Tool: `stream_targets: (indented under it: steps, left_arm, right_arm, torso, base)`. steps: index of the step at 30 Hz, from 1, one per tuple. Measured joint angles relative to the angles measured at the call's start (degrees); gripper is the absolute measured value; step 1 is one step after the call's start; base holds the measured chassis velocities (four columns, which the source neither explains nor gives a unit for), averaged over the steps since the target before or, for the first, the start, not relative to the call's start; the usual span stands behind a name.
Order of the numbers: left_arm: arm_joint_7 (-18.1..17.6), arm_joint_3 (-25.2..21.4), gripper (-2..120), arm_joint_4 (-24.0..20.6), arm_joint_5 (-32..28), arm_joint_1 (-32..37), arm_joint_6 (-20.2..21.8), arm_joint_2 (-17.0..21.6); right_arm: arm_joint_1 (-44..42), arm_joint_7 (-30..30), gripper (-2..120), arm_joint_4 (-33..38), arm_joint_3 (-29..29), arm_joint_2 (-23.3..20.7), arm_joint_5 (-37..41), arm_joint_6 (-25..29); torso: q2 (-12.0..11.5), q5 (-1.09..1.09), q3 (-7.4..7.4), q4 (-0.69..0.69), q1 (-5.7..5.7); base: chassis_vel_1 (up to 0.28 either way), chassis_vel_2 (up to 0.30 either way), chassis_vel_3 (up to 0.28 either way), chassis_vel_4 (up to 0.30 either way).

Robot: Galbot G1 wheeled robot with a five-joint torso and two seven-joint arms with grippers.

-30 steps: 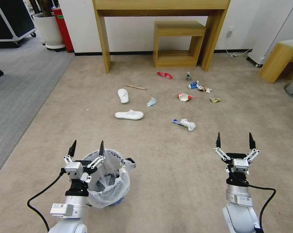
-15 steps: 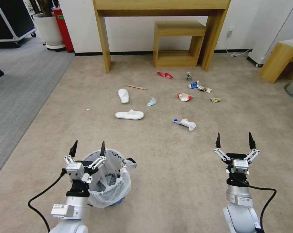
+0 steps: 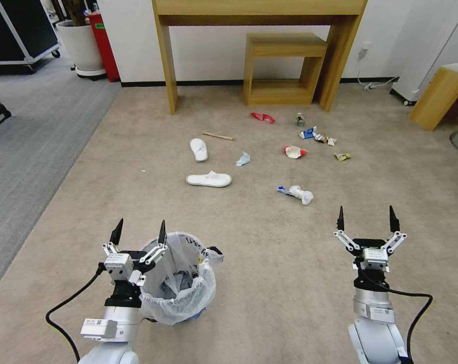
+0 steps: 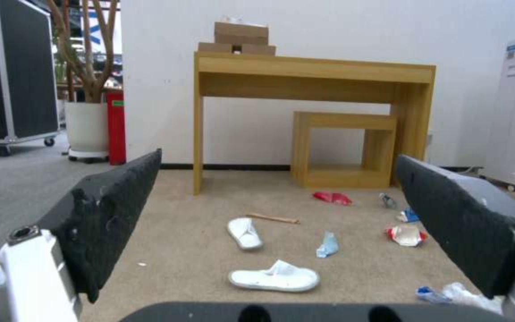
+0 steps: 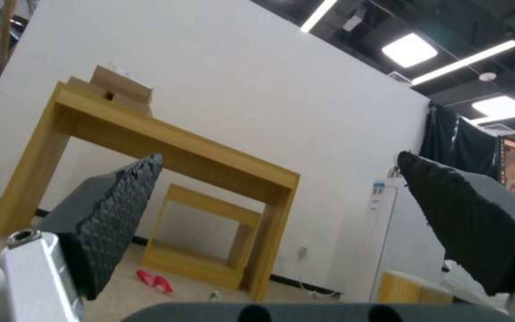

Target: Pick up the trash bin and place the garbage on the floor into it.

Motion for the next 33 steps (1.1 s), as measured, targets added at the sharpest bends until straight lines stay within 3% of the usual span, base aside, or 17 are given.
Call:
stream_targets:
  steps: [17,33]
  left_arm:
    - [-0.02,-0.12,97,0.24,-0.40,-0.11,-0.02,0.38]
    - [0.09,0.34,97,0.24,-0.73,0.12,0.05,0.50]
  right_arm:
    - [-0.40,0.76,100,0.03,-0.71,0.45,-0.48,-0.32]
    - [-0.26,-1.17,100,-0.76,-0.71,0.86,1.16,0.88]
  torso:
    - [0.00,-0.02,0.00,0.01,0.00]
    - [0.00,-0.01,0.00,0.00,0.00]
  base:
    - [0.069,0.068,-0.071,-0.060]
    - [0.000,0.000,0.000,0.000]
